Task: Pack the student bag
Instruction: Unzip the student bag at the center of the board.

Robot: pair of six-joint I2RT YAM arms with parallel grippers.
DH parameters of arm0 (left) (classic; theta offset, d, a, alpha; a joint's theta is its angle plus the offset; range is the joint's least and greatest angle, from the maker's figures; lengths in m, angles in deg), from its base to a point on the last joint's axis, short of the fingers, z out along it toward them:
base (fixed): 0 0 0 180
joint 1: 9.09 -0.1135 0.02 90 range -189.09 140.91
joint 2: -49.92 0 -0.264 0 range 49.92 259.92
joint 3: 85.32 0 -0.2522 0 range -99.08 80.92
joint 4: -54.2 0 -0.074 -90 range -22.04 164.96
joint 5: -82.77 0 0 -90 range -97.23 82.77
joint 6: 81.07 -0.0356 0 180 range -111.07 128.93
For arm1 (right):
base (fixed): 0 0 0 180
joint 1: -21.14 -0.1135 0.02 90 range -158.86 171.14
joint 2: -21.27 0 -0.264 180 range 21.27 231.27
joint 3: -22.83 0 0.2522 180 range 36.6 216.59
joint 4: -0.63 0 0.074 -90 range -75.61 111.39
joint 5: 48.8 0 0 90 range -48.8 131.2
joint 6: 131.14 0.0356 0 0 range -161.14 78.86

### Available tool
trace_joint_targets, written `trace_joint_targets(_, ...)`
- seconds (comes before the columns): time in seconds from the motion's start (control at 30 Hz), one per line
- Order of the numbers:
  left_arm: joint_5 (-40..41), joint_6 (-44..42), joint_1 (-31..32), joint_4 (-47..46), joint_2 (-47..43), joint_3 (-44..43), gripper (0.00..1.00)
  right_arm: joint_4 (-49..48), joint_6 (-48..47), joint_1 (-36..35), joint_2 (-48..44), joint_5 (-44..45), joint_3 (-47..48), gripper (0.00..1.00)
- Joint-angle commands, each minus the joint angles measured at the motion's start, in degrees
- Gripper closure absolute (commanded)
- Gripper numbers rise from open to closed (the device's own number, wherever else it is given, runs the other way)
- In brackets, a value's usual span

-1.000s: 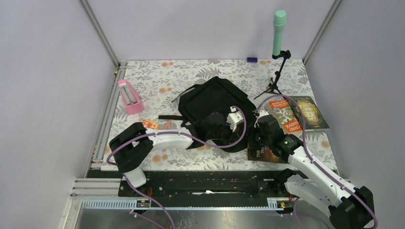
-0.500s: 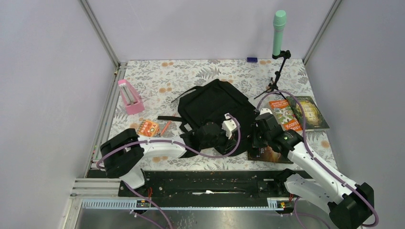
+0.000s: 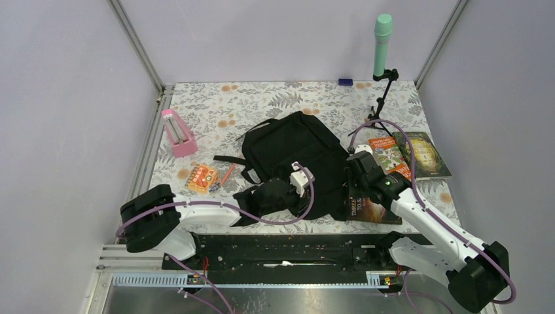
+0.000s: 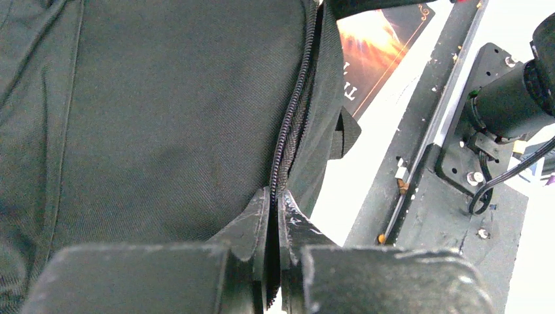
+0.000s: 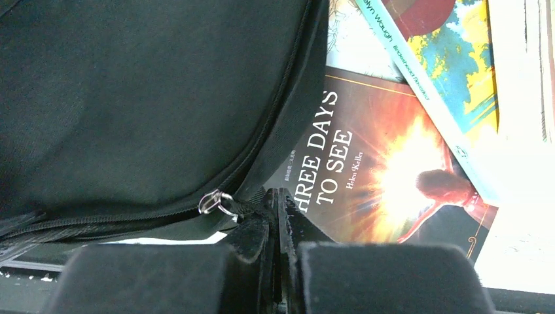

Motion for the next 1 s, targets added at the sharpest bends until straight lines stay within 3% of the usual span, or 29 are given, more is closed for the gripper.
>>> trace_joint_targets(0.0,3.76,1.68,0.28,6.24,-3.06,4.47,1.0,-1.1,-1.23,0.56,1.62,8.6,3.74,1.0)
trace_joint_targets(0.6,11.69,10.12,1.77,16.62,-20.68,15.83,1.0,-7.87,-1.43,6.06,7.11,0.81,4.83,1.0)
trace_joint_targets(0.8,13.42,10.94,2.39,18.97,-27.39,17.2,1.0,-9.08,-0.77,6.05,6.76,-7.94,4.25,1.0)
trace_joint_targets(0.83,13.47,10.72,2.4,18.64,-28.44,17.17,0.98,-9.2,-0.49,6.01,6.58,-10.99,4.09,1.0)
trace_joint_targets(0.9,12.98,9.39,2.4,18.21,-29.64,15.85,0.86,-10.8,0.51,5.97,6.04,-18.41,2.9,1.0)
trace_joint_targets(0.97,12.19,7.19,2.4,18.24,-29.58,12.3,0.59,-12.13,1.46,5.82,5.45,-21.57,1.61,1.0)
